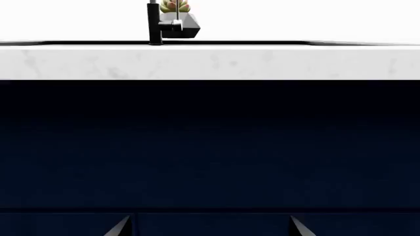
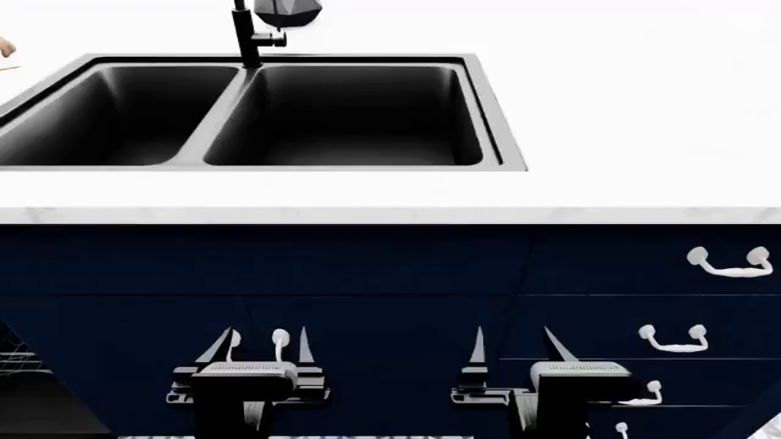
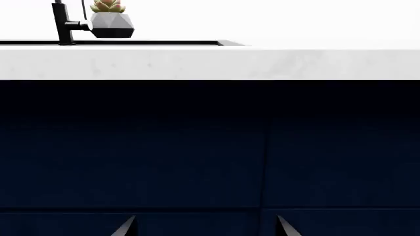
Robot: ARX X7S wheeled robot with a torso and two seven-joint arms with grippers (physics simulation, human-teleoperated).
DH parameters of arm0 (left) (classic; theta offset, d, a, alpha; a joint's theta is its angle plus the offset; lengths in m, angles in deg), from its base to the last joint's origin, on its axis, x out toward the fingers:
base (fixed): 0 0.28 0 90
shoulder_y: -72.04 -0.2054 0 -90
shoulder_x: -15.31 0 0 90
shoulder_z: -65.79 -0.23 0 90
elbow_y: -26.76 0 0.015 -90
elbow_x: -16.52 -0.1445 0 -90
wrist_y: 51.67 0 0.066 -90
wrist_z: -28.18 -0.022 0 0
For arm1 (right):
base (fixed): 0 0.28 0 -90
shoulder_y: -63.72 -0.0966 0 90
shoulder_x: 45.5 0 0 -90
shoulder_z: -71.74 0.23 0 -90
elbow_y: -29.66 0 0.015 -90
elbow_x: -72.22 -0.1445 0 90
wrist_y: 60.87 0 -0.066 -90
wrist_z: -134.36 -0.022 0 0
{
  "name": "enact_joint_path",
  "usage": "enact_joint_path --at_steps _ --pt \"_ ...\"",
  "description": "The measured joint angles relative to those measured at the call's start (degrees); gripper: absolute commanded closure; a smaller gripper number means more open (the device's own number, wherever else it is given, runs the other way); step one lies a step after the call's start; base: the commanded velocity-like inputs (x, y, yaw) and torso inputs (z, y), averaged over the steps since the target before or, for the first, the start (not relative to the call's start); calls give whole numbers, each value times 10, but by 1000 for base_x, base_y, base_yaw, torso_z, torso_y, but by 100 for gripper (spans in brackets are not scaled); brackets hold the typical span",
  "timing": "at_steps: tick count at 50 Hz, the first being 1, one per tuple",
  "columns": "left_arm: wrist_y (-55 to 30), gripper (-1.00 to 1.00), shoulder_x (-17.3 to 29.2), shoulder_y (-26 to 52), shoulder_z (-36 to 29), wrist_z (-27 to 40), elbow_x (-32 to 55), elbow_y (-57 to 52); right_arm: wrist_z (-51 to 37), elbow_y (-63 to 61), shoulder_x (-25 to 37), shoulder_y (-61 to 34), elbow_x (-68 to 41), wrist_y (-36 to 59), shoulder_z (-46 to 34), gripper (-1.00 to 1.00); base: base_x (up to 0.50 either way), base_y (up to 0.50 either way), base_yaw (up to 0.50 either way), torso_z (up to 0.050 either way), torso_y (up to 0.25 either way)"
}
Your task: Close the dishwasher door
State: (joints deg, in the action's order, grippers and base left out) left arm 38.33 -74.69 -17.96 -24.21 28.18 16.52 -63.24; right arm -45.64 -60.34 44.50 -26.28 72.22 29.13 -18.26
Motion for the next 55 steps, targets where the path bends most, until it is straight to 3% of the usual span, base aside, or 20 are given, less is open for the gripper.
enact_joint_path --at_steps 8,55 --pt "-3 -100 8 1 -9 8 13 -4 -11 -8 9 1 -4 1 -12 -100 0 0 0 0 0" --pt "28 -100 55 -3 -66 55 37 -6 -75 -32 53 20 -28 -16 -67 -100 0 0 0 -50 -1"
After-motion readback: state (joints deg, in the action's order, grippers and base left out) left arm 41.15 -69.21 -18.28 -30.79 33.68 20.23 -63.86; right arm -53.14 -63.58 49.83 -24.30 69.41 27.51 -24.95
